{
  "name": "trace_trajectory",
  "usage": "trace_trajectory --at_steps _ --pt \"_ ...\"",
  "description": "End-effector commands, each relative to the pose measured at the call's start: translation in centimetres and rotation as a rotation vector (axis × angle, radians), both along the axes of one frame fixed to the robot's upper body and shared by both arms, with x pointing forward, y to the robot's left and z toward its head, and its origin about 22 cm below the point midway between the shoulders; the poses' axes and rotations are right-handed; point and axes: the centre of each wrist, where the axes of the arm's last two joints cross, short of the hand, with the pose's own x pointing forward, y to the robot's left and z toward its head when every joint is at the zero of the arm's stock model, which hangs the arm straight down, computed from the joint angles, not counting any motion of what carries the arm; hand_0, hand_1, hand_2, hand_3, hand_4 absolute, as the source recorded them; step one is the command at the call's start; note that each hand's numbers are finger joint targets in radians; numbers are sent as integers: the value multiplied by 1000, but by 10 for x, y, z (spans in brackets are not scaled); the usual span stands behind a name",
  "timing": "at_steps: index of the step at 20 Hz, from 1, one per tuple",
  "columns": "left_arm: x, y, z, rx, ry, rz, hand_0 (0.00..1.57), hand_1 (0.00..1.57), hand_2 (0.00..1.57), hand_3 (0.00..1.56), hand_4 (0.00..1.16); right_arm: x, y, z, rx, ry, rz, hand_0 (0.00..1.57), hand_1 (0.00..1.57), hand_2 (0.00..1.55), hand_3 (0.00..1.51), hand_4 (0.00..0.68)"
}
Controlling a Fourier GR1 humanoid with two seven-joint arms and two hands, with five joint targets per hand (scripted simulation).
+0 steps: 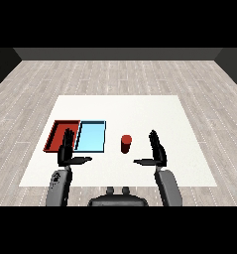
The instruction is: Pick the red can and put it in the red box
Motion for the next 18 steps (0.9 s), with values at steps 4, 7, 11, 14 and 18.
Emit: trace_trajectory --at_steps 4,7,11,14,18 --pt "-2 -2 6 -2 19 5 0 0 0 0 0 17 -14 2 18 17 -16 0 0 0 0 0" --pt "-10 12 9 17 -16 13 0 0 0 0 0 22 17 -5 23 10 13 0 0 0 0 0" --pt "6 -3 -1 0 -1 4 0 0 0 0 0 31 8 -6 27 29 12 0 0 0 0 0" --pt "7 2 -10 -19 -7 9 0 0 0 0 0 33 34 -9 64 58 24 0 0 0 0 0" --pt "-9 -1 -4 -25 9 3 0 0 0 0 0 34 18 -14 88 69 24 0 0 0 0 0"
